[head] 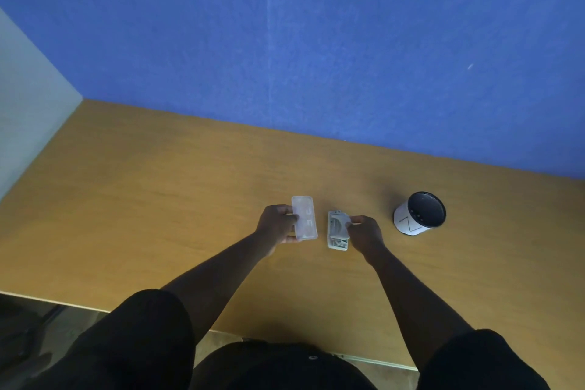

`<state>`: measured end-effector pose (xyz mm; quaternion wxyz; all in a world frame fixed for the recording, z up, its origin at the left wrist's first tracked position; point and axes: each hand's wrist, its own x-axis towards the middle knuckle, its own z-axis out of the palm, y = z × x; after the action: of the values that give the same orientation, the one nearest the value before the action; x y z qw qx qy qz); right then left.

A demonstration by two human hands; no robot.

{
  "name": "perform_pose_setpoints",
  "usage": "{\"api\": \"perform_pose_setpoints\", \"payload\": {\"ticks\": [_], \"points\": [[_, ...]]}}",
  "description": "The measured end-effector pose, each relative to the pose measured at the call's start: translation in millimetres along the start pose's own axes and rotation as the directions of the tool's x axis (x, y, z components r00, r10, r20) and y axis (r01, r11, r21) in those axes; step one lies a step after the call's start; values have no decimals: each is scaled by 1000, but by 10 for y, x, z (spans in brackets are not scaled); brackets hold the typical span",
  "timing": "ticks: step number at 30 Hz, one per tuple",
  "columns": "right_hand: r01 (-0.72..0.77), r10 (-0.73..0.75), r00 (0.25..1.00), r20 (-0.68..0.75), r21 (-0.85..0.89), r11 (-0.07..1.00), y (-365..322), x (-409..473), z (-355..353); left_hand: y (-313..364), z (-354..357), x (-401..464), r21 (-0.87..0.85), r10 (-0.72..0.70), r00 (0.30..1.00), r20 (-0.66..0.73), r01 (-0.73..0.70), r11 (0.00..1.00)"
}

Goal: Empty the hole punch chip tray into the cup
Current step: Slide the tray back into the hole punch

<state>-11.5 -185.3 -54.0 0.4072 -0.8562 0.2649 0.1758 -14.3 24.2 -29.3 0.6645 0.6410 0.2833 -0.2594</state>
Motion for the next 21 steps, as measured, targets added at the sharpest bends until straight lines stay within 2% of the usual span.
{"api": "perform_pose_setpoints", "payload": {"ticks": [10, 15, 21], "points": [[132, -134, 991, -3, 169, 977, -290, -218, -136, 48, 150, 46, -4, 10, 1000, -6, -10, 1000], [223, -226, 974, 13, 116, 968, -406, -286, -100, 76, 208, -62, -50, 2, 998, 56, 1, 999], [258, -260, 965, 29, 73, 963, -465, -340, -66, 109, 256, -134, -117, -4, 998, 63, 12, 993]]}}
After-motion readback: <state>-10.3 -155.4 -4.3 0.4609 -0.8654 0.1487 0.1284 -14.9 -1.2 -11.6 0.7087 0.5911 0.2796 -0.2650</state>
